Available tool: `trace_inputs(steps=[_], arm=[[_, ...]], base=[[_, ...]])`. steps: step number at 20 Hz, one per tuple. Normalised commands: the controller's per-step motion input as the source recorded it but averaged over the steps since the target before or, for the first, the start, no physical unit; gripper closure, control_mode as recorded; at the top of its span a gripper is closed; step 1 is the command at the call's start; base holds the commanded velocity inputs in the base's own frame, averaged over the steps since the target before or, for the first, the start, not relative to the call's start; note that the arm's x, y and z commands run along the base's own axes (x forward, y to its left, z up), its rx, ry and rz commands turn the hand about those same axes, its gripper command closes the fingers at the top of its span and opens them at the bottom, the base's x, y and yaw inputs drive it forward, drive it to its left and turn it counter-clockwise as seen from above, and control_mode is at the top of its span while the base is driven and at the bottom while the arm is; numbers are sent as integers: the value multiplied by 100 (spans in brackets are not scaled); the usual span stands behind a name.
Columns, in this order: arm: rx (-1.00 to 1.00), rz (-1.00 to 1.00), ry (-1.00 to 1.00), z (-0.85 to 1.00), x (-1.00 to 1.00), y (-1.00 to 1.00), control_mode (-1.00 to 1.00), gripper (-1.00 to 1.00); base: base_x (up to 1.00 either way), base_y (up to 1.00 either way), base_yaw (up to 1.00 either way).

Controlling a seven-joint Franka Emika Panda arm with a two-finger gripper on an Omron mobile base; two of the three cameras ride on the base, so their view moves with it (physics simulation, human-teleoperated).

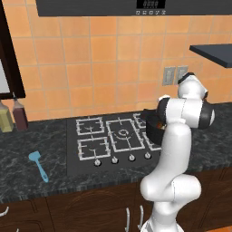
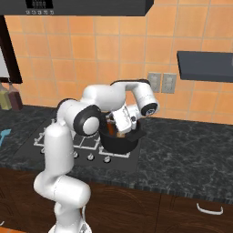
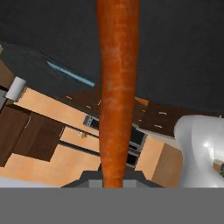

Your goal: Put the carrot and mushroom in the pot. Retrieve the spatula and lightly stir the vegetables in the pot.

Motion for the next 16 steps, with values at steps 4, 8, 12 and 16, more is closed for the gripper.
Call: trace_inputs(steps=[4, 8, 12, 16], arm=[[-11, 0, 0, -32, 0, 6, -100, 100], [-10, 0, 0, -8, 0, 13, -100, -100], [-1, 0, 0, 12, -10, 0, -100, -100], [-15, 0, -8, 84, -82, 26, -100, -100]], base=[[0, 0, 0], [0, 0, 0], [0, 0, 0], [0, 0, 0]])
